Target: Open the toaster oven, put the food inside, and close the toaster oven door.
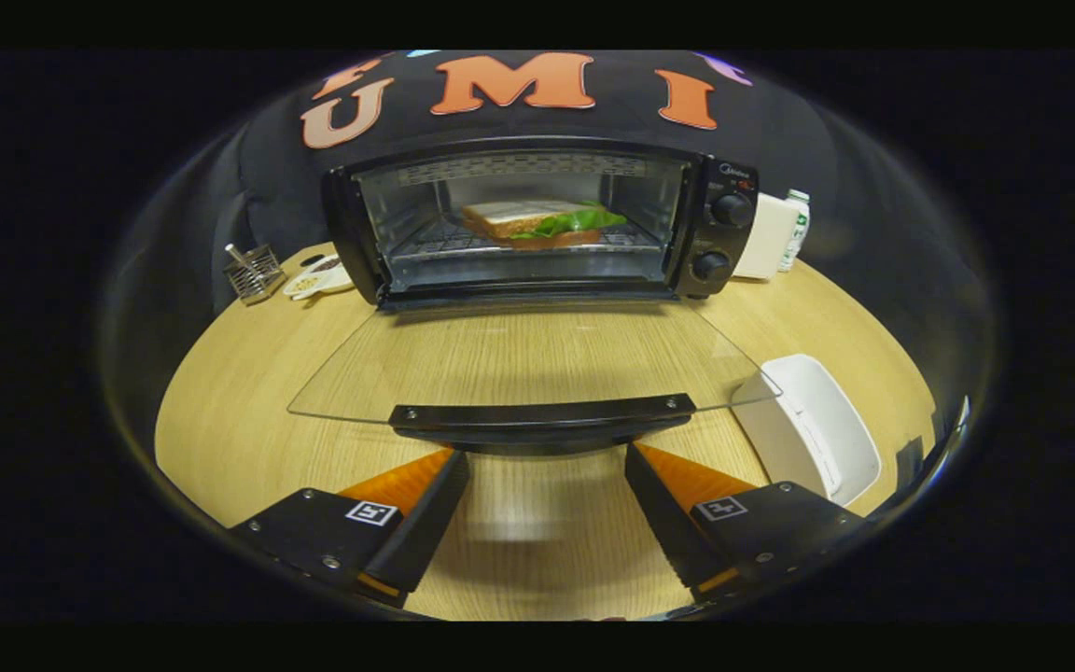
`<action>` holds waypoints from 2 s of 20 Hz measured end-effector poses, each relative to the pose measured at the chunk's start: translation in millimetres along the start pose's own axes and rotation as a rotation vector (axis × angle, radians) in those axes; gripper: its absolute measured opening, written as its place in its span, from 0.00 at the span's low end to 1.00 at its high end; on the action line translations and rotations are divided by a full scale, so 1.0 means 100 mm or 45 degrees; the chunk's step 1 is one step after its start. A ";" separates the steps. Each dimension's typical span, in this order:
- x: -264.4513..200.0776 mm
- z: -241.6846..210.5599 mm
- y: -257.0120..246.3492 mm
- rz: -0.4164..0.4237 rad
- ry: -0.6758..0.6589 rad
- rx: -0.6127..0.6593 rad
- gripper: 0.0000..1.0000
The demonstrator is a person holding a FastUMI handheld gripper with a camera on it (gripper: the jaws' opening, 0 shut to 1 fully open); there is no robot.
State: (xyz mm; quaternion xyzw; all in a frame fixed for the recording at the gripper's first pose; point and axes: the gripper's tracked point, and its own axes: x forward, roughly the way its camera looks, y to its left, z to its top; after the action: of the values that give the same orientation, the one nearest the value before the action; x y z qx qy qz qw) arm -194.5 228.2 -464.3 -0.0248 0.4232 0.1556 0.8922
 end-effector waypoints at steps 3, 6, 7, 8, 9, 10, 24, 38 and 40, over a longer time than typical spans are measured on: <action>-0.16 0.20 0.00 0.029 -0.038 0.054 1.00; -0.27 0.50 -0.03 0.047 -0.094 0.116 1.00; -0.30 0.61 -0.05 0.049 -0.114 0.130 1.00; -0.32 0.73 -0.06 0.051 -0.136 0.142 0.99; -0.34 0.84 -0.07 0.055 -0.159 0.156 0.99; -0.32 0.96 -0.07 0.059 -0.180 0.168 0.99; -0.14 1.88 -0.08 0.088 -0.333 0.119 0.99; -1.00 2.11 -1.13 -0.043 -0.480 0.094 0.99; -1.22 2.27 -1.34 -0.068 -0.541 0.094 0.99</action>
State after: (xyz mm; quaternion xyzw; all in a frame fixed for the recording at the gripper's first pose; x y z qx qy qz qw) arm -57.2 109.6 -237.6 0.0299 0.2303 0.1182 0.9655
